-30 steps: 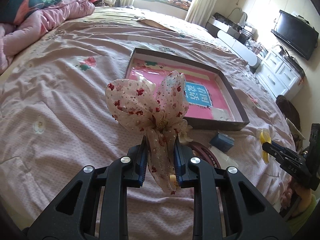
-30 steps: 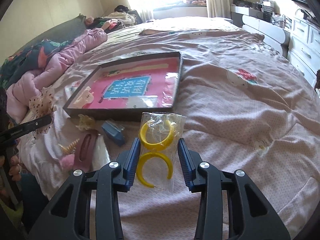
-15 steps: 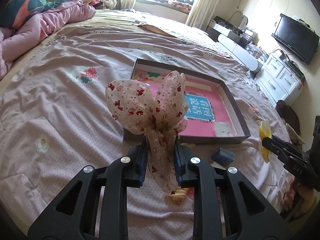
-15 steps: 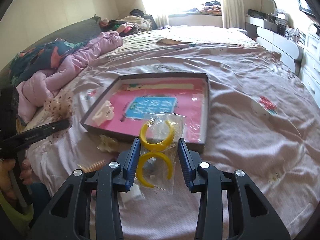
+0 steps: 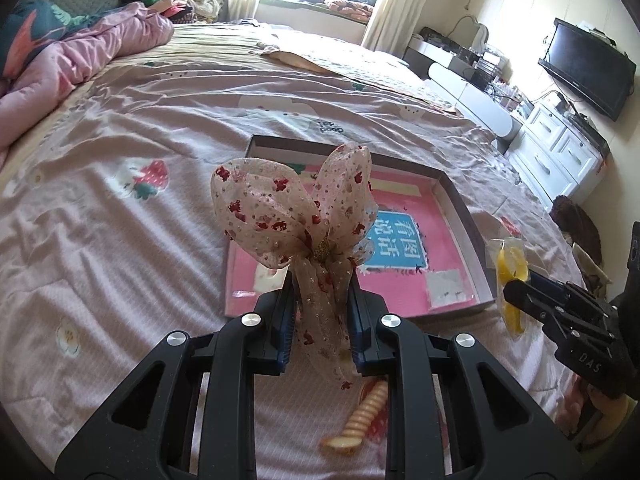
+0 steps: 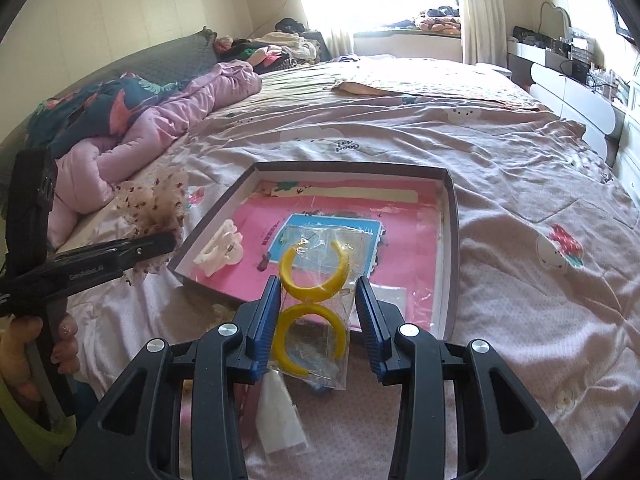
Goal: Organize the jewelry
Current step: 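Carry the bow into the tray with the left tool while the right places the bangle bag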
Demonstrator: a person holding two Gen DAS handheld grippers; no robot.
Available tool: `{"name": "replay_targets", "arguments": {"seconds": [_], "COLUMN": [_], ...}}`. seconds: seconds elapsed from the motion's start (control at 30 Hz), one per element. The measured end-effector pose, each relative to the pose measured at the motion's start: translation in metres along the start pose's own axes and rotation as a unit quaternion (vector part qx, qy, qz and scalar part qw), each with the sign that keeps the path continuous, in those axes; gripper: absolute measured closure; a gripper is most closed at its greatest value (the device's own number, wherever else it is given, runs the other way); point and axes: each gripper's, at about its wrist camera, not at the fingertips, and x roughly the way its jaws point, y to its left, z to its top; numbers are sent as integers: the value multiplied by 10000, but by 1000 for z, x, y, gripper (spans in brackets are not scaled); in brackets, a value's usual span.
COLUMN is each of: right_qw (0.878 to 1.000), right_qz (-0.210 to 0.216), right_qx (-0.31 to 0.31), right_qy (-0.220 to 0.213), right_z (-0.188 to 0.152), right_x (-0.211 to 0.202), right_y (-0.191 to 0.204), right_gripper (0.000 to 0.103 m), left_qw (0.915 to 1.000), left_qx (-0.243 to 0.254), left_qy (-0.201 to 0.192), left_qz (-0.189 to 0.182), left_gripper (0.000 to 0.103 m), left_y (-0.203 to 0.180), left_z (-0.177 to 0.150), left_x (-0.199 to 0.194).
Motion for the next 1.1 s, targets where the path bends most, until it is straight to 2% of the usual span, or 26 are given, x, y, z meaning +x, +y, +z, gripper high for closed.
{"name": "replay_targets", "arguments": {"seconds": [0.27, 0.7, 1.1], "right_qw": [9999, 9992, 9982], "right_qz": [-121, -393, -395], "right_qx": [13, 117, 170], "right_qy": [-32, 21, 407], "right_z": [14, 34, 27], "right_x": [10, 42, 83], "right_y": [-9, -33, -39], "right_gripper": [66, 66, 66], "left_qw": [9999, 9980, 9948], "left_qx": [119, 339, 551], "left_qy": [80, 537, 852], "left_qz": [-63, -74, -122], "left_gripper": [88, 88, 85], "left_y": [-10, -17, -19], "left_z": [17, 21, 16], "left_x": [21, 66, 91]}}
